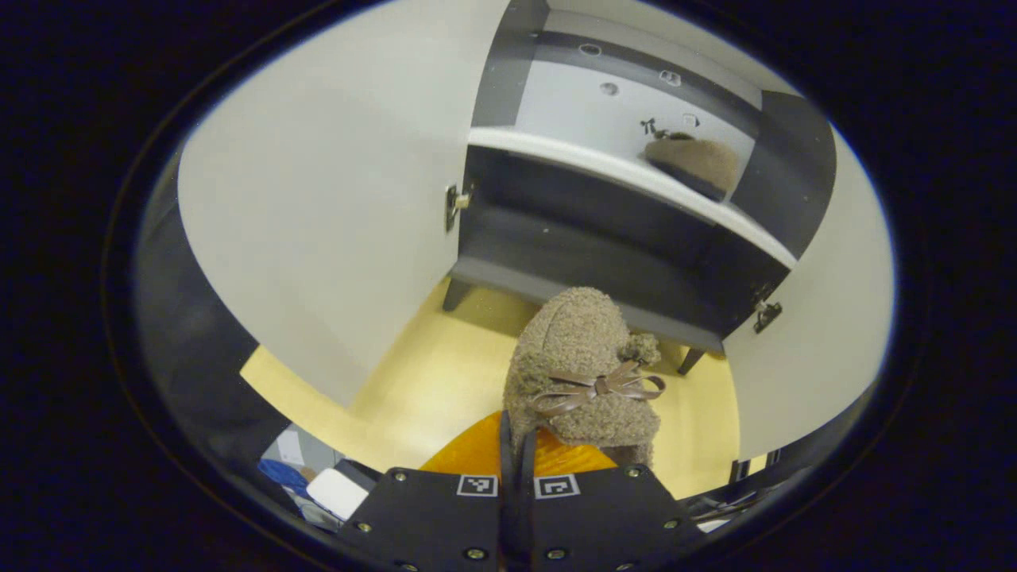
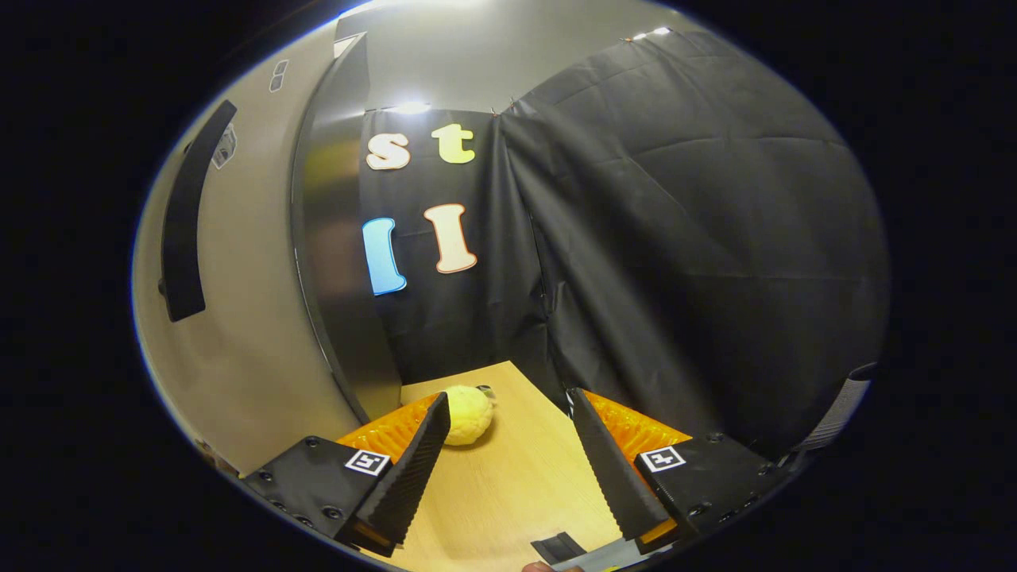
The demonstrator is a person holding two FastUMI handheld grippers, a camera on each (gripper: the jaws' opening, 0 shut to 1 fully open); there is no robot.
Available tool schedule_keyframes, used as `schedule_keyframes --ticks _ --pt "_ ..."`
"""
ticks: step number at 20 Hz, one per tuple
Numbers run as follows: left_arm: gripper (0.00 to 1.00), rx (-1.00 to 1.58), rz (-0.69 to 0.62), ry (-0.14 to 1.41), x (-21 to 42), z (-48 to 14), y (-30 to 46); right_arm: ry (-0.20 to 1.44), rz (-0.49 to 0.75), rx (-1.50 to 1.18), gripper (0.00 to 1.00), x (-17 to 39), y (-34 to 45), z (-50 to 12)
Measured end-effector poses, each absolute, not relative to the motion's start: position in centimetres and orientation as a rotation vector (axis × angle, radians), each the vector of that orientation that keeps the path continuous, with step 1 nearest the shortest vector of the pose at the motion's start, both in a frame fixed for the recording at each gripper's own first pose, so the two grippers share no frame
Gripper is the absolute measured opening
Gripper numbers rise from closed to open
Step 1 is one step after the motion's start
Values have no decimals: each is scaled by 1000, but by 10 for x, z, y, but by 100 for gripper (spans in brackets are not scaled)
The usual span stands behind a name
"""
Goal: Grab one shoe with the right hand and put it into the shoe cabinet, grab the other shoe with the left hand and put it into the shoe cabinet; then close the right door with the right hand and the left door with the left hand.
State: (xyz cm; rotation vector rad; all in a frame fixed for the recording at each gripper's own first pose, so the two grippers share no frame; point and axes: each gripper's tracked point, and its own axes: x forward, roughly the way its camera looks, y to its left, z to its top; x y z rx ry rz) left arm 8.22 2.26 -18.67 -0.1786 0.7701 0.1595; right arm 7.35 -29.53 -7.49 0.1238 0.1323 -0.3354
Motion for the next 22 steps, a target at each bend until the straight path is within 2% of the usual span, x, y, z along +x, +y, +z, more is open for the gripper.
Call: schedule_keyframes --ticks 14,22 --pt "1 -154 92 461 173 -137 76 130 -410 176 98 49 -314 -79" --pt "1 -156 93 375 298 -97 74 111 -455 164 98 41 -334 -69"
